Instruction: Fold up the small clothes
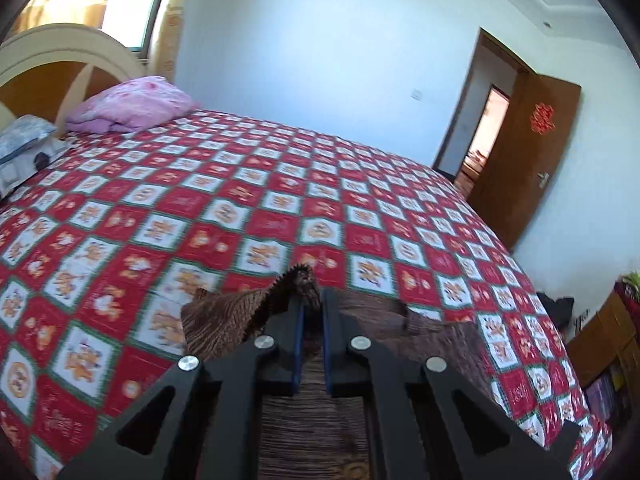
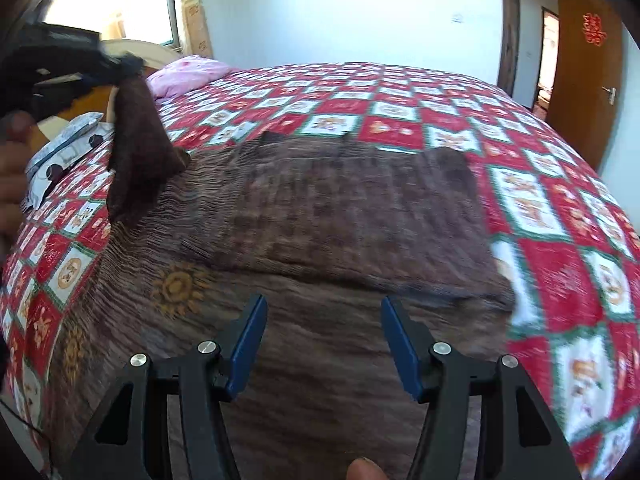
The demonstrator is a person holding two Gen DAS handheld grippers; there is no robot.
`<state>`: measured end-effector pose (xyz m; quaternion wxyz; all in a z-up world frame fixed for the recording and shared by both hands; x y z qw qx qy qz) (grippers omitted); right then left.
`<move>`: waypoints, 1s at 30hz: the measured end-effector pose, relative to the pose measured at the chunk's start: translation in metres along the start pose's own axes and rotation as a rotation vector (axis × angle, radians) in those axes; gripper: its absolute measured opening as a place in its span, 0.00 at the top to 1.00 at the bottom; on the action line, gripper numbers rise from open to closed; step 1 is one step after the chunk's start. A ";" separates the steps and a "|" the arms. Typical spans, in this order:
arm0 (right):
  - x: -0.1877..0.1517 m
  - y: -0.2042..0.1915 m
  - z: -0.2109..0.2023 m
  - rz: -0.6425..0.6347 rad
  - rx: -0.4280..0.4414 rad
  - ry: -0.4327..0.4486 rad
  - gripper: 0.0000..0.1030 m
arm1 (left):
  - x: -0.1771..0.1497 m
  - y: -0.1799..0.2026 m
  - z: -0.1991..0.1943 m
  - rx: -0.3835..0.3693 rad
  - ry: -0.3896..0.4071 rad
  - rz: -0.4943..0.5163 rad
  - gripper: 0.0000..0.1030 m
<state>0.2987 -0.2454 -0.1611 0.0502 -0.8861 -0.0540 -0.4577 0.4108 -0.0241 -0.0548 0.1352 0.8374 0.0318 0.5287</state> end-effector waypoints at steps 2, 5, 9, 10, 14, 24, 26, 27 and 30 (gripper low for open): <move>-0.004 0.012 -0.008 0.005 -0.019 0.001 0.42 | -0.021 0.027 0.016 -0.006 -0.020 0.041 0.92; -0.015 0.030 -0.010 0.021 -0.055 -0.004 0.42 | -0.058 0.061 0.041 0.006 -0.048 0.127 0.92; -0.029 0.047 -0.006 0.064 -0.079 -0.015 0.42 | -0.104 0.091 0.060 0.016 -0.132 0.232 0.86; -0.029 0.047 -0.008 0.057 -0.081 0.000 0.42 | -0.117 0.098 0.062 0.004 -0.169 0.266 0.81; -0.029 0.045 -0.011 0.049 -0.070 0.029 0.42 | -0.124 0.105 0.037 -0.021 -0.133 0.366 0.66; 0.013 0.000 -0.008 -0.034 -0.004 0.055 0.42 | -0.054 -0.064 0.027 0.403 -0.002 0.345 0.29; 0.026 -0.017 0.000 -0.047 0.024 0.055 0.42 | -0.062 -0.090 0.041 0.437 -0.071 0.325 0.29; 0.035 -0.029 0.006 -0.063 0.036 0.057 0.42 | -0.070 -0.104 0.049 0.465 -0.117 0.332 0.30; 0.054 -0.065 0.026 -0.104 0.072 0.047 0.42 | -0.098 -0.111 0.054 0.438 -0.191 0.360 0.30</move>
Point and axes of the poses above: each gripper's, at about its wrist camera, not at the fingertips, and z roughly the way its jaws point, y to its right, x to its top, the point moved 5 cm from there along z, roughly the way its jaws point, and after that the axes turned 11 degrees about y, right-handed, at the moved point
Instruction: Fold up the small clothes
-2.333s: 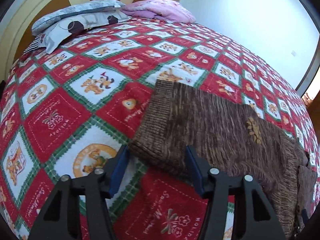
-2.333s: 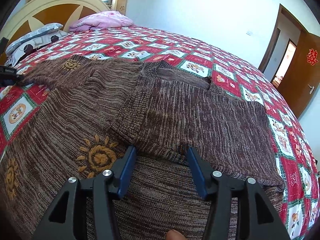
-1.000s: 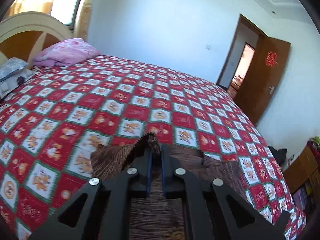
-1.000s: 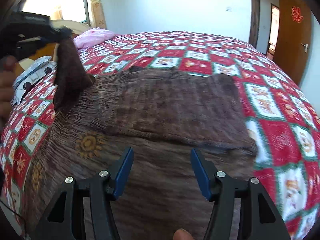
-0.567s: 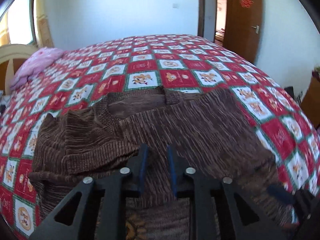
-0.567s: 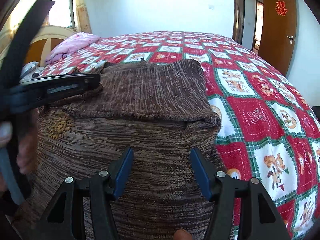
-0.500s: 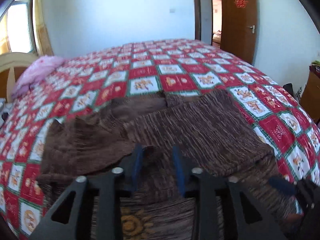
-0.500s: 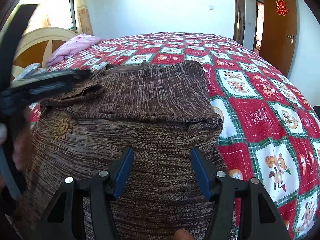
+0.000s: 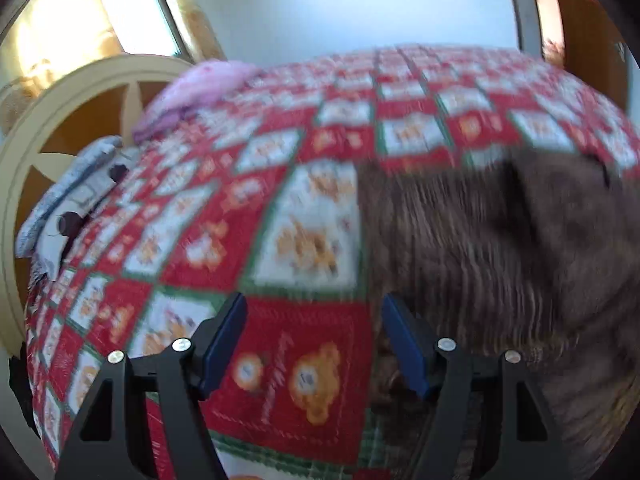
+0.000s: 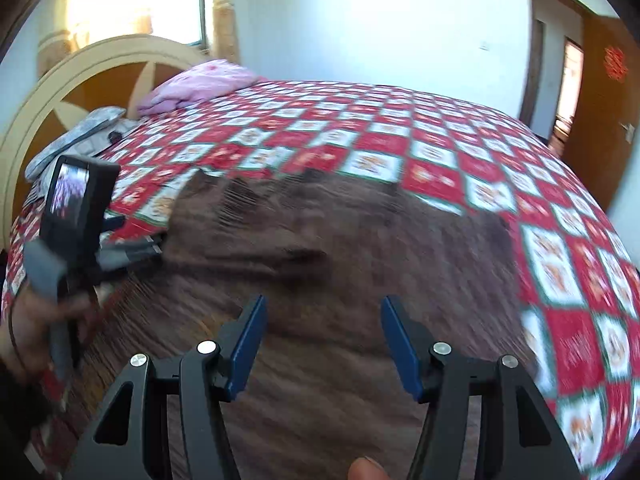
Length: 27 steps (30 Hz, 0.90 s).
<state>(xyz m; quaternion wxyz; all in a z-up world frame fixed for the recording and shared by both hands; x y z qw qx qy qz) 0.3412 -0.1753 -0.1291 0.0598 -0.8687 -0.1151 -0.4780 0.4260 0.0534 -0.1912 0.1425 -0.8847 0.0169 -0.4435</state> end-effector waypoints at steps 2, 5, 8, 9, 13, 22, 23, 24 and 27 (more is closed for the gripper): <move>0.009 -0.023 0.014 -0.018 0.034 -0.015 0.42 | -0.001 0.003 -0.006 -0.004 0.023 0.007 0.30; 0.019 -0.058 0.049 -0.063 0.074 -0.054 0.42 | -0.003 0.003 -0.007 -0.019 0.014 -0.009 0.29; 0.017 -0.078 0.087 -0.105 0.071 -0.111 0.42 | -0.005 0.000 -0.006 -0.040 0.015 -0.045 0.26; 0.015 -0.081 0.099 -0.128 0.063 -0.140 0.42 | -0.007 -0.004 -0.003 -0.046 0.012 -0.067 0.23; 0.029 -0.045 0.117 -0.121 -0.078 -0.137 0.53 | -0.010 -0.011 0.004 -0.082 0.001 -0.127 0.19; 0.049 0.077 0.074 0.112 -0.180 -0.090 0.53 | -0.014 -0.015 0.007 -0.112 -0.003 -0.177 0.15; 0.044 0.071 0.065 0.117 -0.119 -0.087 0.53 | -0.014 -0.015 0.007 -0.114 -0.004 -0.182 0.15; 0.038 0.063 0.060 0.120 -0.064 -0.093 0.53 | -0.014 -0.016 0.008 -0.115 -0.004 -0.185 0.14; 0.016 0.039 0.051 0.121 0.027 -0.124 0.53 | -0.015 -0.017 0.007 -0.121 -0.003 -0.193 0.14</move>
Point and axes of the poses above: each gripper's, at about its wrist camera, not at the fingertips, and z roughly the way its jaws point, y to its right, x to its top, the point moved 5 cm from there along z, roughly the way its jaws point, and after that the axes turned 11 degrees about y, right-handed, at the moved point
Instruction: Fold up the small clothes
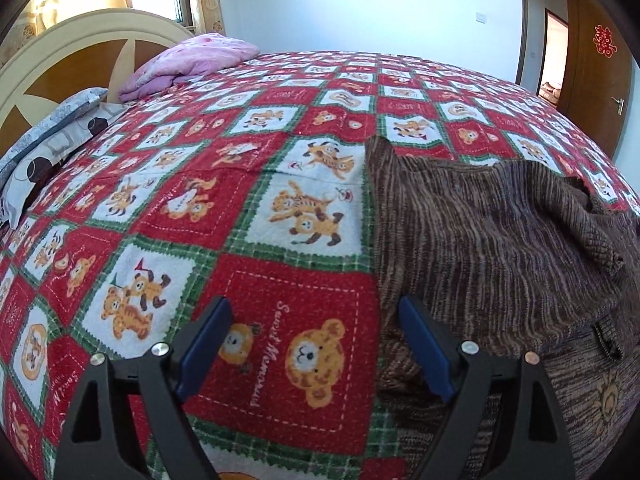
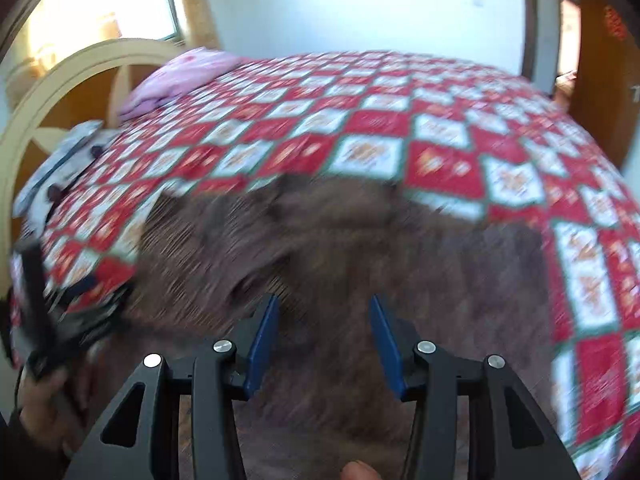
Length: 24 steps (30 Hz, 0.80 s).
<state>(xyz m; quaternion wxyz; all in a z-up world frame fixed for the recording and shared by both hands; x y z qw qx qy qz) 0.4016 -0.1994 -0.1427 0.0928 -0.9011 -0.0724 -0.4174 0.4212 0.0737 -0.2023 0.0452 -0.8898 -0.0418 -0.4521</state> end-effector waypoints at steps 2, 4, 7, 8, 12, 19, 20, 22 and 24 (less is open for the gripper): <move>-0.006 -0.016 0.005 -0.060 0.000 -0.003 0.53 | 0.000 0.000 0.000 0.000 0.000 0.001 0.14; -0.006 -0.030 0.018 -0.123 -0.005 0.007 0.53 | 0.000 0.000 0.000 0.005 0.002 0.004 0.13; -0.002 -0.040 0.044 -0.167 -0.033 -0.027 0.53 | 0.001 0.000 0.000 0.006 0.003 0.003 0.13; 0.001 -0.035 0.053 -0.169 -0.073 -0.033 0.53 | 0.001 0.000 0.000 0.007 0.002 0.003 0.13; 0.029 0.034 0.048 0.059 -0.318 0.030 0.54 | 0.001 0.000 0.000 0.007 0.003 0.003 0.12; 0.035 0.021 0.050 0.066 -0.014 -0.014 0.54 | 0.000 -0.001 0.000 -0.001 0.004 -0.007 0.12; 0.037 0.021 0.055 0.097 0.023 -0.019 0.54 | 0.000 -0.002 0.000 -0.002 0.005 -0.008 0.12; 0.036 0.016 0.065 0.150 0.088 -0.043 0.54 | -0.001 -0.002 0.000 -0.004 0.006 -0.010 0.12; 0.035 0.011 0.080 0.210 0.129 -0.093 0.71 | -0.001 -0.002 0.000 -0.004 0.004 -0.013 0.11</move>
Point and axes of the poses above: each gripper's, at about its wrist camera, not at the fingertips, and z roughly the way its jaws point, y to its right, x to its top, the point moved 5 cm from there along z, roughly the way its jaws point, and after that the axes turned 11 degrees about y, right-handed, at the moved point
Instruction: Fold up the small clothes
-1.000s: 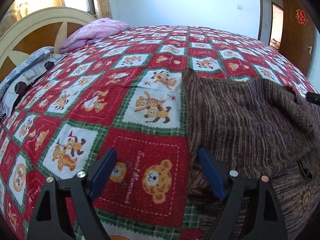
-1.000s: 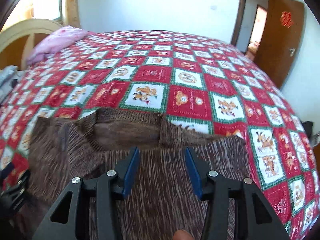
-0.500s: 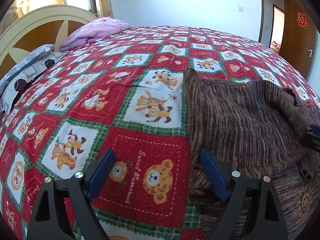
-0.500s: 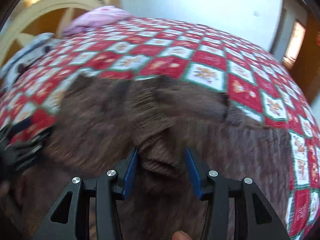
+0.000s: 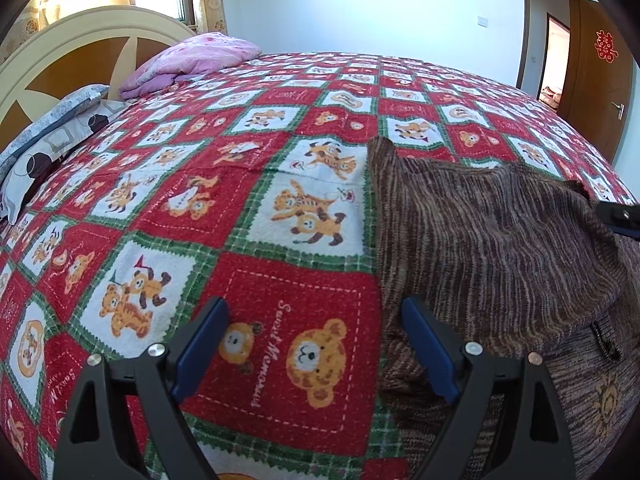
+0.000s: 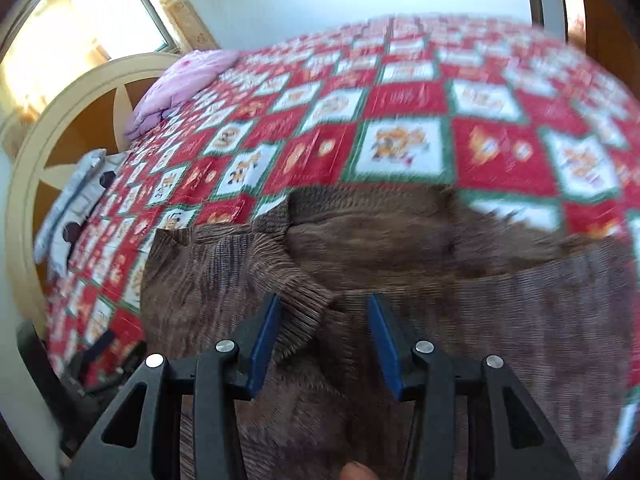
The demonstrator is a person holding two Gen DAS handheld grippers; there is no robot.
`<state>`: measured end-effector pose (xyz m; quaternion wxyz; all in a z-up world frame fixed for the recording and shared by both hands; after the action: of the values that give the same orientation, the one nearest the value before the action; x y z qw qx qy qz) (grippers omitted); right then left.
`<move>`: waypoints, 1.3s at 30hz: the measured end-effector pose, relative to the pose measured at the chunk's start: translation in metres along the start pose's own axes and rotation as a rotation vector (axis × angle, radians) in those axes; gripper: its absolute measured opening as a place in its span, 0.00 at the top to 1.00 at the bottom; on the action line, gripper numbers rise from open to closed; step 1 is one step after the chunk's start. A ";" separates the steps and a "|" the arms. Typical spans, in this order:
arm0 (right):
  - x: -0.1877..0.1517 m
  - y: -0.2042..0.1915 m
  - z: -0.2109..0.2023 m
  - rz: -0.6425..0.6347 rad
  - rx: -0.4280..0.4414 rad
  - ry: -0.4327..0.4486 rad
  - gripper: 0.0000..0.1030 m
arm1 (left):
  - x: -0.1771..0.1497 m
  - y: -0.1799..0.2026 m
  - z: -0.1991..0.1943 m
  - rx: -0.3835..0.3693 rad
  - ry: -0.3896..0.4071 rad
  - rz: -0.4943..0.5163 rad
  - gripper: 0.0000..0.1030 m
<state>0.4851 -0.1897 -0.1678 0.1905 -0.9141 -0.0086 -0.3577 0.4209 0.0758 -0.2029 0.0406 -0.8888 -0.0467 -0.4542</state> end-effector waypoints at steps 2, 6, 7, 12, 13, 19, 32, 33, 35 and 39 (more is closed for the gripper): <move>-0.002 -0.006 0.001 0.033 0.043 -0.011 0.84 | 0.000 0.000 0.000 -0.002 0.000 -0.001 0.11; -0.001 -0.017 -0.014 -0.030 0.032 0.039 0.91 | 0.000 0.000 0.001 -0.004 0.001 -0.005 0.11; 0.001 -0.018 -0.019 -0.050 0.024 0.060 0.91 | 0.000 0.000 0.000 -0.004 0.000 -0.005 0.11; 0.012 -0.020 -0.034 -0.291 -0.229 0.237 0.73 | 0.000 0.000 0.001 -0.006 0.001 -0.008 0.10; 0.012 -0.012 -0.028 -0.322 -0.326 0.216 0.58 | 0.000 0.000 0.001 -0.007 0.001 -0.008 0.10; -0.011 0.010 -0.042 -0.101 -0.135 0.092 0.57 | 0.000 0.001 0.001 -0.008 -0.001 -0.011 0.09; -0.060 -0.011 -0.061 -0.117 -0.050 0.062 0.98 | 0.000 -0.001 0.000 -0.046 0.006 -0.047 0.08; -0.061 -0.015 -0.069 -0.125 -0.046 0.071 0.98 | 0.000 -0.002 -0.001 -0.057 0.008 -0.056 0.07; -0.066 -0.022 -0.082 -0.137 -0.030 0.081 0.98 | 0.001 -0.004 -0.002 -0.078 0.014 -0.073 0.05; -0.084 -0.021 -0.088 -0.139 -0.042 0.048 0.98 | 0.001 -0.004 -0.002 -0.095 0.017 -0.080 0.03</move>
<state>0.3625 -0.1912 -0.1569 0.1460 -0.9062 -0.0597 -0.3922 0.4192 0.0795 -0.2007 -0.0196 -0.8831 -0.0604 -0.4649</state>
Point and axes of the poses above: each gripper's, at about its wrist camera, not at the fingertips, and z roughly the way its jaws point, y to its right, x to its top, the point moved 5 cm from there along z, roughly the way its jaws point, and after that the axes turned 11 degrees about y, right-handed, at the moved point
